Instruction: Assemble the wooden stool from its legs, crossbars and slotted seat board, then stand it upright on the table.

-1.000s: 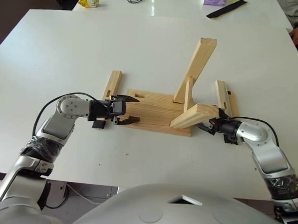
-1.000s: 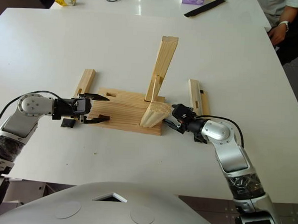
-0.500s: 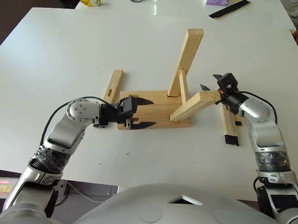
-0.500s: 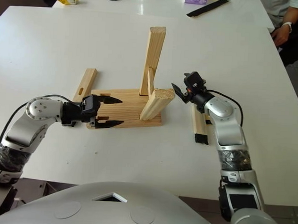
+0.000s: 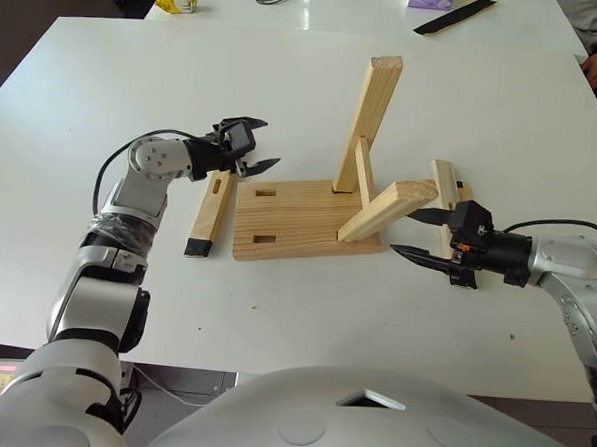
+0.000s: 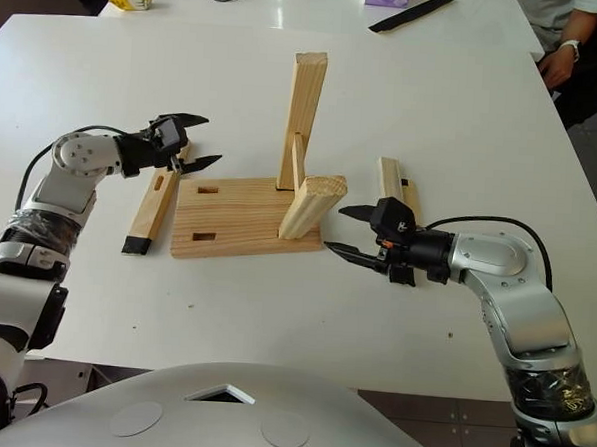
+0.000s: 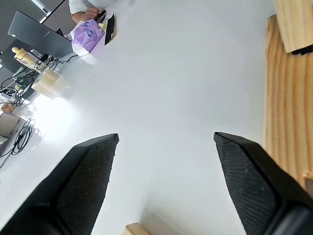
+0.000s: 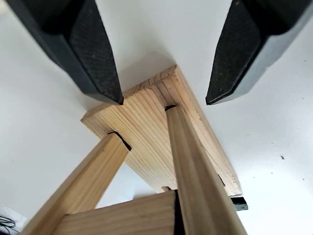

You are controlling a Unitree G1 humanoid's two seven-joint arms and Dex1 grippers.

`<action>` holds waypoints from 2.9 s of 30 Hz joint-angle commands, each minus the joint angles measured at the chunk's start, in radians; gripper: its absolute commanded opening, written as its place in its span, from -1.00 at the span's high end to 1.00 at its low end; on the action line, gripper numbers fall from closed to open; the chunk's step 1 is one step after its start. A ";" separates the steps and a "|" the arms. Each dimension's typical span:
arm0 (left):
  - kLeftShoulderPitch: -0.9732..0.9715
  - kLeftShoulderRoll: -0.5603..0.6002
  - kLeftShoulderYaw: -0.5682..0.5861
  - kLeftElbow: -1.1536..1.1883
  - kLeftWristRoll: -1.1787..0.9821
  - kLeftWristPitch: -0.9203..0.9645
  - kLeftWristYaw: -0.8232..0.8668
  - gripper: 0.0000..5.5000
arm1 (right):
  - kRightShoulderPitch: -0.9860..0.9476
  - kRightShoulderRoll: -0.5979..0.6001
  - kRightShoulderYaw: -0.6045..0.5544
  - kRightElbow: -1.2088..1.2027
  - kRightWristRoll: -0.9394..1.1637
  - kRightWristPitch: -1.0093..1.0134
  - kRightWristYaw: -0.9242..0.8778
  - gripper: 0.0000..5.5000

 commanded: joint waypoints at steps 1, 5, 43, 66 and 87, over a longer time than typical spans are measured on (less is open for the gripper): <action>-0.054 -0.015 -0.044 0.205 0.102 -0.134 0.059 -0.32 | 0.028 -0.032 0.061 -0.029 0.020 0.028 0.042 -0.14; -0.065 -0.037 -0.076 0.317 0.154 -0.219 0.074 -0.32 | 0.024 -0.023 0.134 -0.015 0.017 0.064 0.053 -0.14; 0.553 0.048 0.053 -0.671 -0.204 0.240 -0.086 -0.32 | -0.201 0.309 0.177 0.377 -0.230 -0.021 -0.390 -0.14; 0.535 0.159 0.240 -0.820 -0.429 0.663 -0.085 -0.32 | -0.024 0.134 0.051 0.097 -0.182 0.020 -0.282 -0.14; 0.497 0.200 0.185 -0.706 -0.226 0.294 -0.155 -0.32 | 0.030 0.067 -0.105 -0.034 -0.035 0.079 -0.253 -0.14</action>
